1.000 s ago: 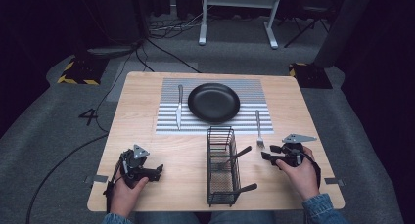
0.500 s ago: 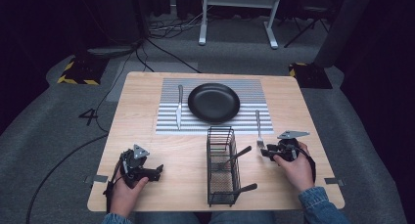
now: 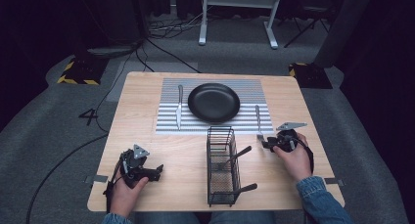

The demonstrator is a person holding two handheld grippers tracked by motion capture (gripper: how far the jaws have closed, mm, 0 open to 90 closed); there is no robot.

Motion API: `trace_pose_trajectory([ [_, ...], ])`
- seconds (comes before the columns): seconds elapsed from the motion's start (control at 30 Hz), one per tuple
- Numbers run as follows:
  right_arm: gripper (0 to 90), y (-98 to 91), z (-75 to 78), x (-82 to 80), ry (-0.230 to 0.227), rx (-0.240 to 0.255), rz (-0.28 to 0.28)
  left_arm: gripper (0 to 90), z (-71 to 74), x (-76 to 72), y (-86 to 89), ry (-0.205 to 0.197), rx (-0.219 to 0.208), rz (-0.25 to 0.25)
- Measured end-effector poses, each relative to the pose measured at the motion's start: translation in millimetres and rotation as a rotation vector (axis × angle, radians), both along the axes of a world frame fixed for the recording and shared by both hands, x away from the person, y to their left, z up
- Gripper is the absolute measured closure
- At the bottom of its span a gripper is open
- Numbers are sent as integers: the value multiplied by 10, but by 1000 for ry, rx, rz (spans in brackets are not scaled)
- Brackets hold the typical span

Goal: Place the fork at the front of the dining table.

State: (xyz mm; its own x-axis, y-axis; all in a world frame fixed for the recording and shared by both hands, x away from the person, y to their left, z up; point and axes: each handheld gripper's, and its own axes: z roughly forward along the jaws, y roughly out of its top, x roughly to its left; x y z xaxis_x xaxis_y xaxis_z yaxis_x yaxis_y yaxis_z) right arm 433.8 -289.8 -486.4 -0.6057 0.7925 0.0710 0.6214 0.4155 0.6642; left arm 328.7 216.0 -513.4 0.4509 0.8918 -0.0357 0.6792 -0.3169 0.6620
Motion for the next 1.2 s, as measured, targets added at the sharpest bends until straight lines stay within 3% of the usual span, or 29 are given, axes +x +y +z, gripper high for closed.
trace_pose_trajectory([
  [0.4, 622, -89, 20, 423, -20, 0, -80, 2, 0, 2, 0, 0, -1, -1],
  [0.7, 612, -13, 30, 598, -30, -8, -80, 2, 0, 2, 0, 0, 0, -1],
  [0.8, 590, -13, 46, 597, -9, -9, -83, 2, 0, 2, 0, 0, -1, -1],
  [1.0, 506, 16, 231, 507, -37, 32, -57, 2, 0, 3, 0, 0, 0, -2],
  [1.2, 441, 42, 427, 630, -89, 71, -79, 2, 0, 3, 1, 1, 0, -3],
])
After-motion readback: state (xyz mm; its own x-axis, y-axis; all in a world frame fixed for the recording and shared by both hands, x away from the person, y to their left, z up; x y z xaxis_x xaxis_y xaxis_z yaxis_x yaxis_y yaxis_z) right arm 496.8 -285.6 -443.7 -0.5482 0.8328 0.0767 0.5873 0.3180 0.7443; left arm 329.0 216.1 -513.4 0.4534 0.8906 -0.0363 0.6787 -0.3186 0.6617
